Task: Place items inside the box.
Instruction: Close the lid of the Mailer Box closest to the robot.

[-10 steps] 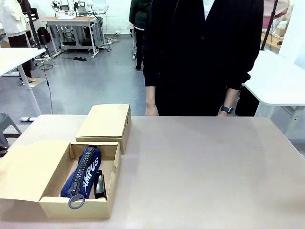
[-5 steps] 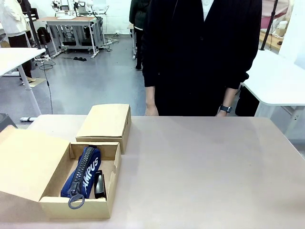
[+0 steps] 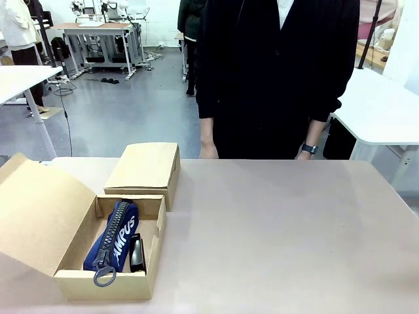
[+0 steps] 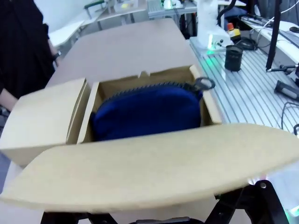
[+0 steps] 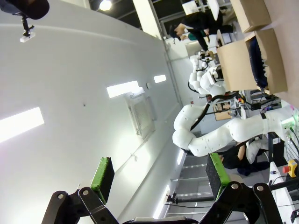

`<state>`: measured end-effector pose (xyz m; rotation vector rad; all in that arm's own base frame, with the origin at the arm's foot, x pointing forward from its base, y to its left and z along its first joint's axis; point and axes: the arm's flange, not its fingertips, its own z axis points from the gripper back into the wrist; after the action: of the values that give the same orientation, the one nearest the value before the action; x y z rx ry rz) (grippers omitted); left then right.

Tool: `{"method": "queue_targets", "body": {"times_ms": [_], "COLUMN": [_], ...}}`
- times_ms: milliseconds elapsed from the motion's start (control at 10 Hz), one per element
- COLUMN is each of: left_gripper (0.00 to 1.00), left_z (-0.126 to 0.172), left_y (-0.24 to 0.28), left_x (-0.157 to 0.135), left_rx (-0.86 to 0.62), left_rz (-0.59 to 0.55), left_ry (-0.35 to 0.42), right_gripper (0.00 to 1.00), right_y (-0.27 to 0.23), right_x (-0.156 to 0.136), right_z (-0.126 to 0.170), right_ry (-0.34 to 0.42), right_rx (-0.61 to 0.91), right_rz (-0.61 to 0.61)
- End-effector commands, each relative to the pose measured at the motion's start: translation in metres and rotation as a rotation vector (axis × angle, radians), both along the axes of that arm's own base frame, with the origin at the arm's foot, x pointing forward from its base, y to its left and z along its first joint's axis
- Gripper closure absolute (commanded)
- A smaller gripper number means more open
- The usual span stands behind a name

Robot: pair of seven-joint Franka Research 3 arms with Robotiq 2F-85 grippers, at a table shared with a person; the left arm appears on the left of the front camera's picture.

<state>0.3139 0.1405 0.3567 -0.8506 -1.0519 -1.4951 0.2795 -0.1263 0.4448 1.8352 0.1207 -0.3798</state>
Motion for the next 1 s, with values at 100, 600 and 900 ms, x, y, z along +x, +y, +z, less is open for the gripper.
{"method": "queue_targets", "body": {"times_ms": [100, 600, 900], "left_gripper": [0.0, 0.0, 0.0], "left_z": [-0.012, -0.035, -0.046], "left_y": [-0.025, -0.125, -0.153], "left_x": [-0.027, -0.041, -0.045], "left_rx": [-0.097, -0.04, -0.01], "left_rz": [-0.09, -0.203, -0.232], "left_ry": [-0.056, -0.015, 0.002], "right_gripper": [0.0, 0.0, 0.0], "right_y": [-0.001, -0.001, -0.001], "right_x": [-0.002, -0.002, -0.002], "right_z": [0.007, 0.007, 0.007], "right_ry": [0.006, 0.006, 0.006], "right_rx": [0.008, 0.008, 0.008], "right_rz": [0.003, 0.003, 0.003]}}
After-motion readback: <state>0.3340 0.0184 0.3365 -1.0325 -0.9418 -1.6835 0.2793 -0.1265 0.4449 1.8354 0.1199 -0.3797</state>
